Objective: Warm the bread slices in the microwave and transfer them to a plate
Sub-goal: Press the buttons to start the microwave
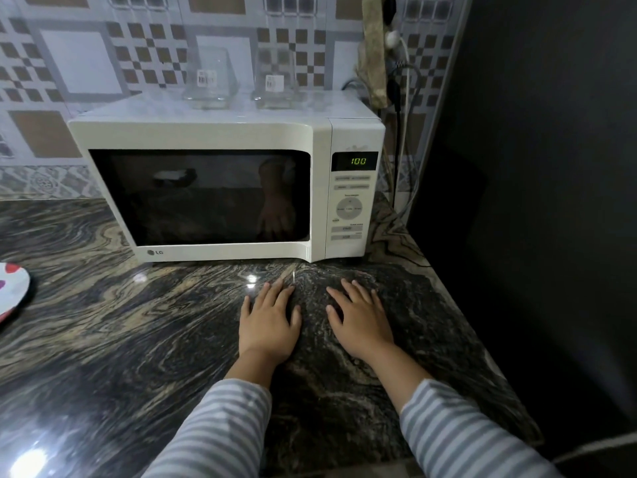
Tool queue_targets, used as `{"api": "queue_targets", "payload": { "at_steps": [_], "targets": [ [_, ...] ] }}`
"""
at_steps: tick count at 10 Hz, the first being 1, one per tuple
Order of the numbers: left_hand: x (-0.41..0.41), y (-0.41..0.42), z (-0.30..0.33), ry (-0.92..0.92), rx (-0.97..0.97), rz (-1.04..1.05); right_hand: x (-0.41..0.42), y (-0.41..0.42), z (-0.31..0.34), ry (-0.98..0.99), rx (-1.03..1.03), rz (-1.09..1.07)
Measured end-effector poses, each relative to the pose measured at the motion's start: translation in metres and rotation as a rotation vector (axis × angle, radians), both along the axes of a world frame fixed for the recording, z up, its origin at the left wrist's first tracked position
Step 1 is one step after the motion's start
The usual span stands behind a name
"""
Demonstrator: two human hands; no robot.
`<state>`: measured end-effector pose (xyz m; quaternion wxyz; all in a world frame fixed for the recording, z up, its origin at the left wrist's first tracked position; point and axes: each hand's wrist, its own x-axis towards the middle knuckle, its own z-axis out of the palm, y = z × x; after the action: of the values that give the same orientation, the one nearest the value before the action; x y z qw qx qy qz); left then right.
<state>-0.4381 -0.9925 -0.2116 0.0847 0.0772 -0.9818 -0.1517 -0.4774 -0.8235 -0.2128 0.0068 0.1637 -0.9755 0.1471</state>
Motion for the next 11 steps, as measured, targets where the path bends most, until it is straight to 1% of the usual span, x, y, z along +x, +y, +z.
{"api": "queue_targets", "payload": {
  "at_steps": [9,10,11],
  "targets": [
    [0.0012,-0.0007,0.0008,-0.024,0.003,-0.006,0.0032,0.0017,0.0018,-0.011,0.030,0.013],
    [0.0016,0.0001,-0.0003,-0.027,-0.018,-0.009,0.0032,0.0021,0.0032,-0.022,0.033,0.015],
    [0.0014,0.0011,-0.0006,-0.020,-0.028,-0.006,-0.0008,0.0020,0.0074,-0.054,-0.011,0.021]
  ]
}}
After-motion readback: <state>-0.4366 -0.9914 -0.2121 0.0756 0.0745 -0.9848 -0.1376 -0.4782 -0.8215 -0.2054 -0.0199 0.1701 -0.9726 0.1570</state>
